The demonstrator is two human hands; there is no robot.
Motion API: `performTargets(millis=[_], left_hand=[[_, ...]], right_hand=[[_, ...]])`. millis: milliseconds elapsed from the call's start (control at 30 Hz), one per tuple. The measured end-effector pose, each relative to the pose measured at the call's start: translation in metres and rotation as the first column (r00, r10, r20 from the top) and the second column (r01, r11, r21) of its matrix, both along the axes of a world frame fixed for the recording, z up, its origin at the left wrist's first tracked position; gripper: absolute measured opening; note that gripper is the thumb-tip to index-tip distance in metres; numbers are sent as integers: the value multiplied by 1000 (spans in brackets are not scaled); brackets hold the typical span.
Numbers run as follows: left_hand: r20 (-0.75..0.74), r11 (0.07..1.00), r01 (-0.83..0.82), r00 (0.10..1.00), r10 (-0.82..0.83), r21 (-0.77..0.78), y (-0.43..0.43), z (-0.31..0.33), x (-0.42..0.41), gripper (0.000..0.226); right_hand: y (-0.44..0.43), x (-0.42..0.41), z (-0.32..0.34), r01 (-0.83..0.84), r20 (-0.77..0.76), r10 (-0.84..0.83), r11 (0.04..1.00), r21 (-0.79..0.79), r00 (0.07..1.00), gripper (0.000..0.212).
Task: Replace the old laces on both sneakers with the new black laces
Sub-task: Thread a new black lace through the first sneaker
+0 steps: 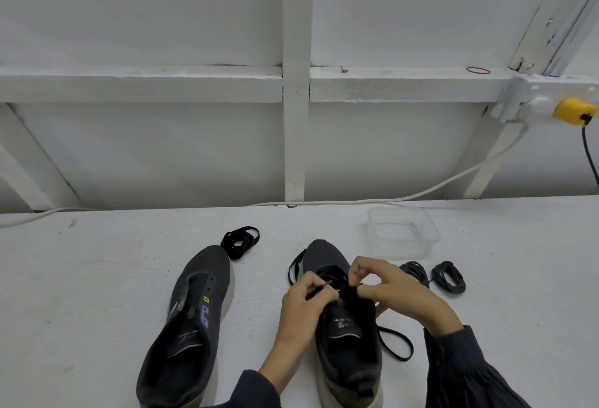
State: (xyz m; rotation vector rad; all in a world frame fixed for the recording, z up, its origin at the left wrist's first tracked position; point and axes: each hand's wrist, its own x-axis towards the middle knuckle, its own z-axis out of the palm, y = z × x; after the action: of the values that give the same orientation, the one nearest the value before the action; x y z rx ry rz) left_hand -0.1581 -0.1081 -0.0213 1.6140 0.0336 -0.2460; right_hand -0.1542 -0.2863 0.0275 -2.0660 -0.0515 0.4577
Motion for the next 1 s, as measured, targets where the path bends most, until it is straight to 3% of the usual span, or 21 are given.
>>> performTargets(millis=[167, 300, 467, 600, 1000], left_hand=[[-18, 998, 62, 998, -62, -14, 5, 1, 4, 13], [-11, 988, 151, 988, -151, -32, 14, 6, 7, 11], [-3, 995, 97, 995, -97, 2, 32, -2, 9, 23], [52, 991, 115, 992, -119, 68, 41, -7, 4, 15], [161, 969, 110, 976, -147, 222, 43, -5, 3, 10]], right_hand=[[11, 3, -7, -38, 159, 80, 967, -251, 984, 15], [18, 5, -14, 18, 207, 28, 976, -219, 978, 17], [18, 3, -23, 30, 213, 19, 975, -222, 977, 32], [23, -1, -28, 46, 258, 16, 972, -232, 966, 35], [27, -6, -32, 128, 213, -109, 988, -82, 971, 8]])
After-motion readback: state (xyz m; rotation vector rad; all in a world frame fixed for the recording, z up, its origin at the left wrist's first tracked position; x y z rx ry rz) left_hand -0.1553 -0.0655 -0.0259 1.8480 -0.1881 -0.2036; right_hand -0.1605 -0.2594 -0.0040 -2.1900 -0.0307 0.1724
